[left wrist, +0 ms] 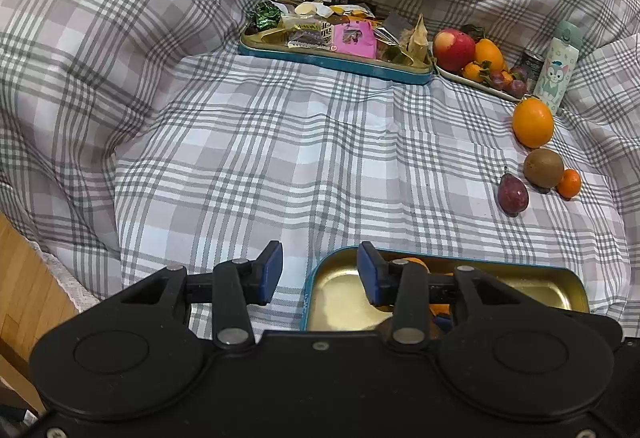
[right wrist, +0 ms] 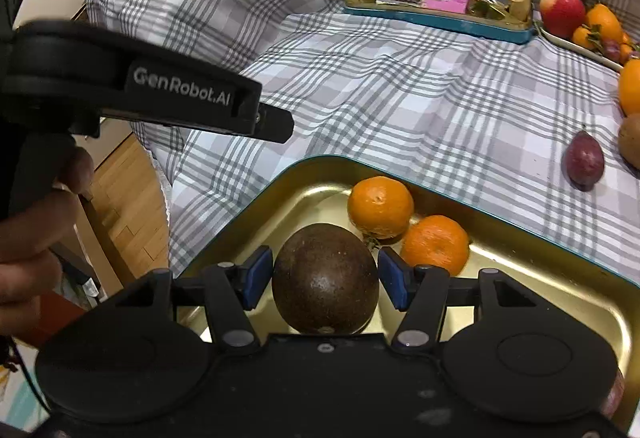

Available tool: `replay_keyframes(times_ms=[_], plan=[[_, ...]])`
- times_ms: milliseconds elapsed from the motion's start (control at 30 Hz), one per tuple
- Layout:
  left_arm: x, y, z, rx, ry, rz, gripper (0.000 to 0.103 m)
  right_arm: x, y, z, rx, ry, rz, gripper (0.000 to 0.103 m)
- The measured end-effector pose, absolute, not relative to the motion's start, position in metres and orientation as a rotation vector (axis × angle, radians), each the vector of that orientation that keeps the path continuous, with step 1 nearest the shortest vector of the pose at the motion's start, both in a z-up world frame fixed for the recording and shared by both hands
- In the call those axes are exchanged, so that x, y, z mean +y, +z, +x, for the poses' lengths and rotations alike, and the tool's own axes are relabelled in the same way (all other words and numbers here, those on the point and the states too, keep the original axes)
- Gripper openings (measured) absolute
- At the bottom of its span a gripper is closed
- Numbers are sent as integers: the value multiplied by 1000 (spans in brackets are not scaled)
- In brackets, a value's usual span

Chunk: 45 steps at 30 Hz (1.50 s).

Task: Organize fruits
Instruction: 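Lower the passion fruit into the gold tray and open right gripper, then move both open grippers back toward the fruit row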

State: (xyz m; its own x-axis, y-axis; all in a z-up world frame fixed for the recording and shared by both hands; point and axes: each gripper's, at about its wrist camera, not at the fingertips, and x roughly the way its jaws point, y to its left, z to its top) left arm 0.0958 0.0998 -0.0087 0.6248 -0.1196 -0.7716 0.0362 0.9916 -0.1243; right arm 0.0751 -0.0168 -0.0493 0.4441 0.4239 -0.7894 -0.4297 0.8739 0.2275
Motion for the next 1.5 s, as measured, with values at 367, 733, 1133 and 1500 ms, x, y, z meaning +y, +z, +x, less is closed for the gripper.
replay_keyframes(times_ms=[367,733,1133,1500], plan=[[107,-4,96,881,-80,-117,50,-11,-48,77,948,553,-18,61],[108,-3,95,879,-73,-119,50,-9,-43,65,890,556,-29,59],[106,3,93,868,-63,-109,50,-27,-17,56,818,553,28,58],[68,10,98,873,-118,-31,50,-84,1,66,810,408,128,57]])
